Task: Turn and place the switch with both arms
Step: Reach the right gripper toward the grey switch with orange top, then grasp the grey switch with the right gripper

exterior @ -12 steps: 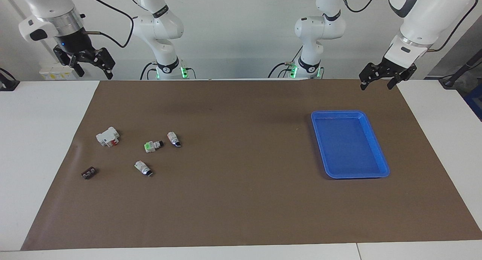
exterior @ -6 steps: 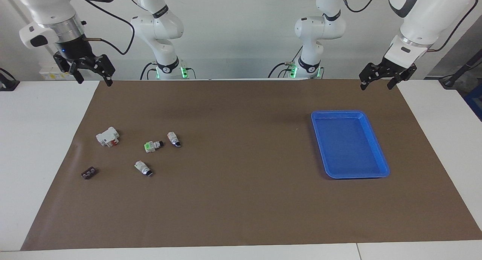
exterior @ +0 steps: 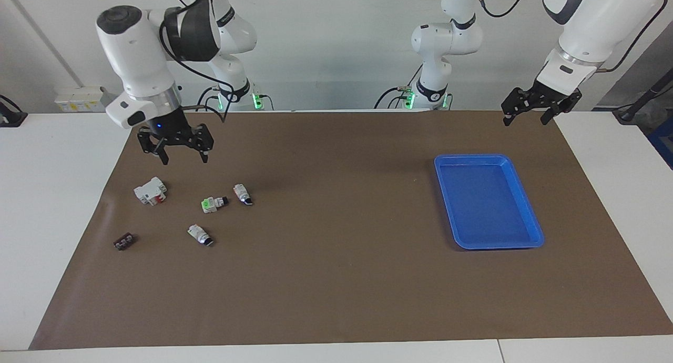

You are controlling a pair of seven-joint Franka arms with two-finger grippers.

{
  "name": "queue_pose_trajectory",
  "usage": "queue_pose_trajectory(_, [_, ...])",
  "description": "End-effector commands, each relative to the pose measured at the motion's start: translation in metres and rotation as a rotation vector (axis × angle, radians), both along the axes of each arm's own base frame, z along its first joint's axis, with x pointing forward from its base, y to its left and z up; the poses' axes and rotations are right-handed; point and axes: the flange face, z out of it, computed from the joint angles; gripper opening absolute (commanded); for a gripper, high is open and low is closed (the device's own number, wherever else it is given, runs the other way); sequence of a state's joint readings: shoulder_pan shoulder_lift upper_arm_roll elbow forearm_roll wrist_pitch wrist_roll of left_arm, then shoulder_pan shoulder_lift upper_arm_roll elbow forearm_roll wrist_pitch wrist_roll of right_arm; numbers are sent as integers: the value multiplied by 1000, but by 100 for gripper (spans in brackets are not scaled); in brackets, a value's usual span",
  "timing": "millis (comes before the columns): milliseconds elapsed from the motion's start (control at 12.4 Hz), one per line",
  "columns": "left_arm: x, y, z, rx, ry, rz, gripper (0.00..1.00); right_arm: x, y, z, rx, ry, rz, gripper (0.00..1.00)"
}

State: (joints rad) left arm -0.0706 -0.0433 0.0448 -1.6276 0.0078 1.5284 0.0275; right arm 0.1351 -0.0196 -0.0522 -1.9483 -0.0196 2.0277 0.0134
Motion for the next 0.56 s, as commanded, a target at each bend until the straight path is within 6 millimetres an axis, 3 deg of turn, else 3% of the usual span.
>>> queue_pose_trajectory(0, [-6,3,2,9,7,7,100,5,38,-73,20,-27,85,100])
queue_pose_trajectory(242, [-6,3,2,9,7,6,100,1,56,-136,0,28,297,100])
queue_pose_trajectory(483, [-6,3,2,9,7,7,100,-27,53,-159,4,70,336,100])
